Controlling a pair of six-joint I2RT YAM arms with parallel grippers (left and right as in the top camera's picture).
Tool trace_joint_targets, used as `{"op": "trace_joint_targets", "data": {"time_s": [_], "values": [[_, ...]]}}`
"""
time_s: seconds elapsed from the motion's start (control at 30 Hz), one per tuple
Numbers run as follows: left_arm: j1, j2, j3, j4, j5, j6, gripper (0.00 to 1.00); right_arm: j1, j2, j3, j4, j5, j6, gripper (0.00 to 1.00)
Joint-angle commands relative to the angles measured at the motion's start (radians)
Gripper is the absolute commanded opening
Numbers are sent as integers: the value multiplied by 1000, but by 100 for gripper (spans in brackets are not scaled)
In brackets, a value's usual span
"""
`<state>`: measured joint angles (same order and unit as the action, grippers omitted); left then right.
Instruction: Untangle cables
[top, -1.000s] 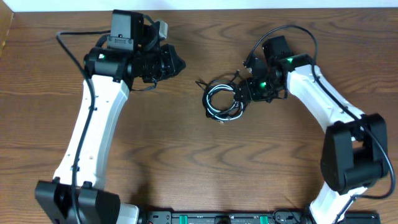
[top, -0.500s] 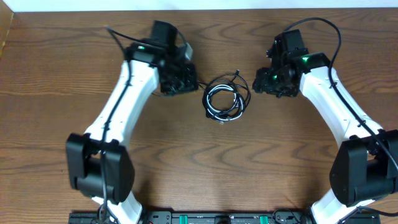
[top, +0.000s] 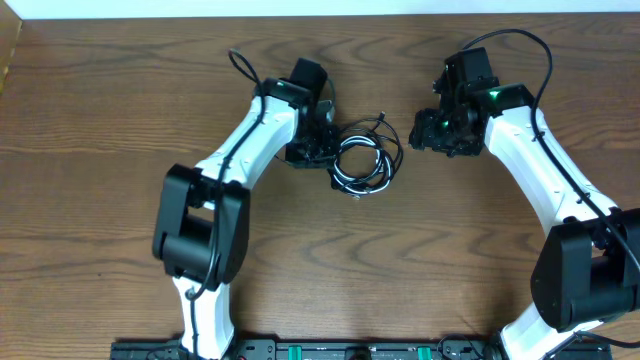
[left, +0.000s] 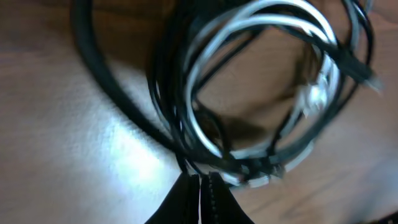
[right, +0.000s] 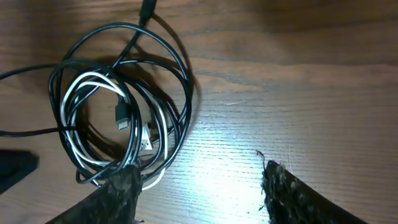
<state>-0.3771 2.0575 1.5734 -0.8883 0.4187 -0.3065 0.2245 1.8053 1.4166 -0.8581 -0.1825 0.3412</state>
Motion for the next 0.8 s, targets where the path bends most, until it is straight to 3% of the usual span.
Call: {"op": "trace_joint_targets", "data": {"time_s": [0.0, 0.2, 0.47, 0.67, 0.77], "values": [[-9, 43, -14, 24, -13, -58, 9, -2, -14, 7, -3, 9, 9, 61], [-32, 101, -14, 74, -13, -60, 11, -2, -14, 7, -10, 13, 9, 61], [-50, 114, -14, 93, -134, -150, 36, -2, -14, 7, -18, 16, 2, 61], [-68, 114, -25, 95, -224, -202, 36, -2, -14, 7, -18, 16, 2, 62], [-83, 114, -35, 101, -229, -204, 31, -1, -14, 7, -18, 16, 2, 62]]}}
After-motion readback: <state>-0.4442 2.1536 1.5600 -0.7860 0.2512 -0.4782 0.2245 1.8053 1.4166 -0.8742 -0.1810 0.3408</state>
